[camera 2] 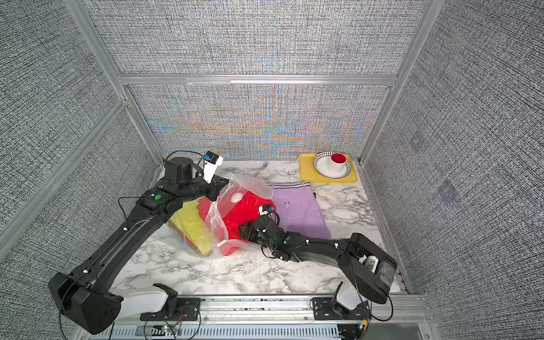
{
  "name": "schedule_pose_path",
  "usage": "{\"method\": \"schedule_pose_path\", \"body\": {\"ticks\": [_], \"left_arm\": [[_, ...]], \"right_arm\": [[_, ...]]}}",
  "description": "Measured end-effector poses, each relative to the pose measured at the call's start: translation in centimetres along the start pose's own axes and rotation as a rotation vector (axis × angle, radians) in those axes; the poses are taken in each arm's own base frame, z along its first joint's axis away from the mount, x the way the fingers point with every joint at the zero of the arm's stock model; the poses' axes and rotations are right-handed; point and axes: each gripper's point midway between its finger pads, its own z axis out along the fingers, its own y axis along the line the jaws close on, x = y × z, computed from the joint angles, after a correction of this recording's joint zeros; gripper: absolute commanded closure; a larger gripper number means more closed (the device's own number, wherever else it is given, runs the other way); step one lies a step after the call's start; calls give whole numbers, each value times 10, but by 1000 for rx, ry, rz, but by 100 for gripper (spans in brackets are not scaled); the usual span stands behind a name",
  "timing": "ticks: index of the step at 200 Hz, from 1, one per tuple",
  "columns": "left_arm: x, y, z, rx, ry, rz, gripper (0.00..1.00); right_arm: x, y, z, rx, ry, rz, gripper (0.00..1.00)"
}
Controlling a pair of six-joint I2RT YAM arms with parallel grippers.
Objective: Take the trousers out of the vacuum bag
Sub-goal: Take out the trousers from the vacuum bag.
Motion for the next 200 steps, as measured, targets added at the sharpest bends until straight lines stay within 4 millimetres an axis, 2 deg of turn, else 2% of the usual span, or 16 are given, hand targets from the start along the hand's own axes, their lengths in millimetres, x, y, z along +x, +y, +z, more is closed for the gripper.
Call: {"method": "schedule_pose_path", "body": {"ticks": [45, 81, 97, 122, 137, 174, 200], "left_arm": [[0, 1, 1, -5, -8, 6, 100], [0, 2, 0, -10, -12, 10, 100], [0, 4, 0, -21, -12, 14, 100], [0, 4, -1, -24, -15, 18, 100], [2, 4, -1, -26, -16, 19, 100], [4, 5, -3, -35, -22, 28, 100], [6, 8, -1, -50, -21, 27, 100]], "right_arm": [[-7, 6, 6, -33, -44, 19, 19], [-16, 12, 10, -47, -85, 22, 24], [-16, 11, 13, -40, -87, 20, 34], [-23, 20, 16, -55, -109, 16, 64], [-22, 20, 16, -57, -105, 16, 76], [-26, 28, 10, -78, -113, 12, 92], [-30, 39, 5, -68, -113, -44, 96]]}}
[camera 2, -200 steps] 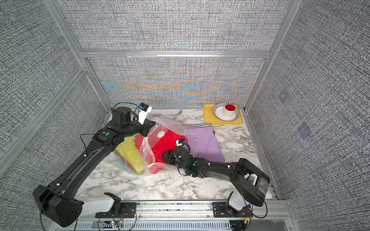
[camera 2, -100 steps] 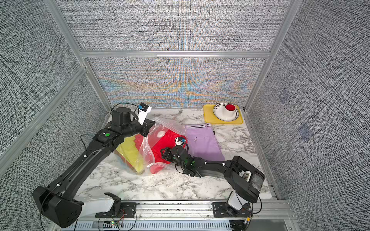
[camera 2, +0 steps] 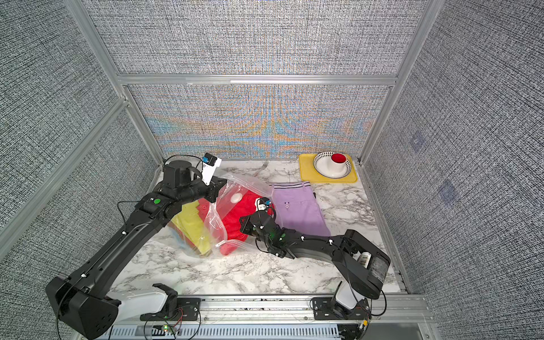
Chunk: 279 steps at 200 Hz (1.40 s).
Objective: Take the trousers out of the vacuum bag
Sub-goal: Take out the trousers from the vacuum bag.
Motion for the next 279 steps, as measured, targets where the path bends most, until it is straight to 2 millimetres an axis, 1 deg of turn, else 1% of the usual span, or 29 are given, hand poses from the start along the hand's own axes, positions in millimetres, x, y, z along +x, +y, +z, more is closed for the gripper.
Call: {"method": "schedule_pose_path", "body": {"ticks": [26, 48, 65, 73, 100, 174, 202, 234, 257, 279], "left_arm": [[-1, 2, 5, -6, -5, -3, 100], [2, 8, 12, -26, 6, -14, 100], [4, 9, 16, -27, 12, -23, 100], [5, 10, 18, -27, 16, -24, 100], [7, 11, 23, -27, 19, -29, 100], [15, 15, 39, -28, 39, -40, 100], [22, 21, 48, -50, 56, -53, 100], [32, 29, 60, -80, 79, -71, 100], [38, 35, 67, -108, 93, -97, 100], [44, 46, 73, -164, 100, -118, 100]], "right_arm": [[-11, 22, -3, 14, 1, -112, 97], [-12, 37, -8, 35, 22, -225, 97], [-13, 43, -14, 54, 39, -311, 97], [-14, 45, -19, 63, 43, -348, 99], [-18, 43, -38, 86, 65, -454, 100], [-38, 49, -97, 93, 63, -673, 100], [-39, 58, -122, 36, 85, -759, 100], [-41, 78, -158, -77, 91, -834, 100], [-47, 86, -183, -127, 69, -861, 100], [-59, 89, -208, -148, 22, -856, 100]]}}
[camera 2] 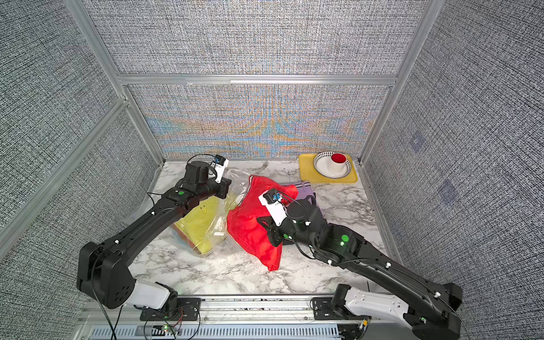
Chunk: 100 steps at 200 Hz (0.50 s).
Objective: Take the trousers out of the vacuum bag
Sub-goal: Take out the trousers from the vacuum bag.
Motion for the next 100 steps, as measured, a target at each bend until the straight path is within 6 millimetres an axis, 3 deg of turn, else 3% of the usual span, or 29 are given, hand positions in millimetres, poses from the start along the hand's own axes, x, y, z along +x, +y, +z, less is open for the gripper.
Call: {"method": "schedule_pose_path", "body": {"ticks": [56, 75, 100], "left_arm": [[37, 32, 15, -171, 68, -50, 100], [45, 41, 11, -221, 70, -62, 100], [50, 57, -4, -301, 49, -81, 100]], "right_arm": [[-47, -46, -56, 173, -170, 81, 100], [-59, -70, -64, 272, -206, 115, 100], [-59, -116, -65, 434, -212, 192, 100]]}}
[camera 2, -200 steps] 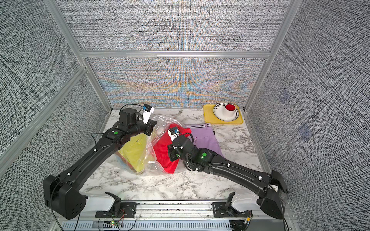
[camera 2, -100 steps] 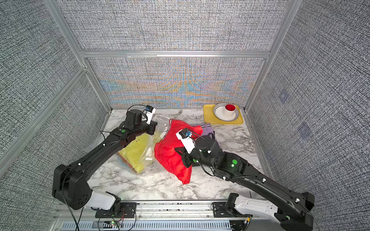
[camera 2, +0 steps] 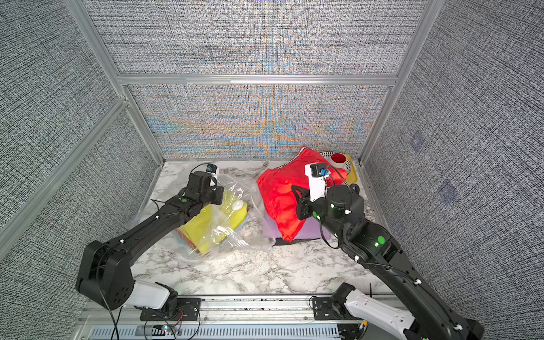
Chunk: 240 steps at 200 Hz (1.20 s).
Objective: Take the trousers out of the vacuum bag
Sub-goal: Take out the trousers from the vacuum bag, then place the trousers at the center of the board.
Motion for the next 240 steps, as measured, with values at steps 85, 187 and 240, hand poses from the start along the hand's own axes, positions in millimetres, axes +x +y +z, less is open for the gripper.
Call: {"method": "schedule_pose_path", "body": {"ticks": [85, 187, 240], "left_arm": [[-5, 70, -57, -199, -115, -117, 100], [-18, 71, -90, -161, -174, -144, 100], [-18, 67, -89, -137, -167, -131, 100]], "right_arm": [[3, -61, 71, 114, 36, 196, 100], [39, -83, 137, 65, 71, 311, 100], [52, -85, 160, 38, 84, 331, 100]]}}
